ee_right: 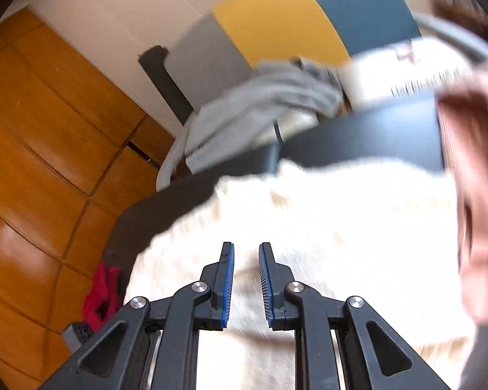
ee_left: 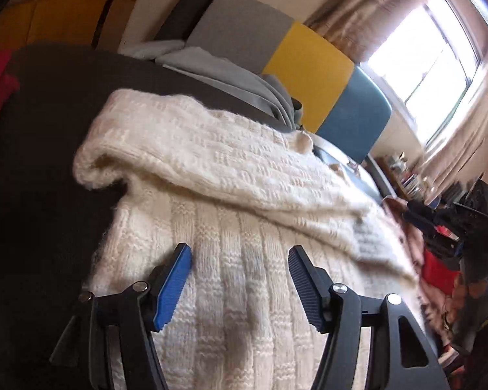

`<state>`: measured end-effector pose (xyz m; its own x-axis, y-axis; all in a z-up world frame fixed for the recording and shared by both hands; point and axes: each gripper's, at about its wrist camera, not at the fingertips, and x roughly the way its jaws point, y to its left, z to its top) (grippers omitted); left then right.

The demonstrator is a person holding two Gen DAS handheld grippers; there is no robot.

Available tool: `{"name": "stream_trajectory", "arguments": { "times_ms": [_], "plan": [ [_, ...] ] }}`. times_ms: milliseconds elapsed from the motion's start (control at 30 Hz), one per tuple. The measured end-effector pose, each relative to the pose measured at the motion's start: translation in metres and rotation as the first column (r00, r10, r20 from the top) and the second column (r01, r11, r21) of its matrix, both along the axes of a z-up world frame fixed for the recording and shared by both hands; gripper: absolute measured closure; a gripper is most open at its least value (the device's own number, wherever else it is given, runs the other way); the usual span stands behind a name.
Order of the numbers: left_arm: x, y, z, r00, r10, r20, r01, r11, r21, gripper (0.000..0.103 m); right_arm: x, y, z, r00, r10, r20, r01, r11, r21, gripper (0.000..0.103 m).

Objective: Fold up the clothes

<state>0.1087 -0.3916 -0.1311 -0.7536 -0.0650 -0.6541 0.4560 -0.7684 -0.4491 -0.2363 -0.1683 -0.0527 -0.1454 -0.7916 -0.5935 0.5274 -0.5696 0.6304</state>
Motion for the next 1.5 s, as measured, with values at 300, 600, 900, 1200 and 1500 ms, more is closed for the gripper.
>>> {"name": "stream_trajectory", "arguments": {
  "times_ms": [300, 600, 900, 1200, 1500],
  "plan": [
    [-0.015, -0.018, 0.0, 0.999, 0.032, 0.001, -0.032, 0.998, 0.048, 0.039, 0.01, -0.036, -0.042, 0.973, 0.068, 0.22, -0.03, 0.985, -0.173, 0.047],
    [-0.008, -0.024, -0.008, 0.996, 0.022, -0.089, -0.014, 0.996, 0.084, 0.036, 0.019, -0.057, -0.052, 0.956, -0.181, 0.232, 0.234, 0.945, -0.23, 0.046],
    [-0.008, -0.028, -0.013, 0.993, 0.024, -0.117, -0.012, 0.995, 0.103, 0.036, 0.032, -0.115, -0.037, 0.991, -0.123, 0.054, 0.125, 0.991, -0.045, 0.005],
    [-0.002, -0.032, -0.013, 0.99, 0.031, -0.137, -0.009, 0.988, 0.154, 0.036, 0.018, -0.114, -0.005, 0.999, -0.054, -0.004, 0.054, 0.998, -0.012, 0.092],
    [-0.002, -0.04, -0.004, 0.994, 0.033, -0.101, -0.018, 0.989, 0.144, 0.036, 0.024, -0.066, 0.055, 0.988, -0.05, -0.145, 0.036, 0.994, -0.099, 0.092]
  ]
}}
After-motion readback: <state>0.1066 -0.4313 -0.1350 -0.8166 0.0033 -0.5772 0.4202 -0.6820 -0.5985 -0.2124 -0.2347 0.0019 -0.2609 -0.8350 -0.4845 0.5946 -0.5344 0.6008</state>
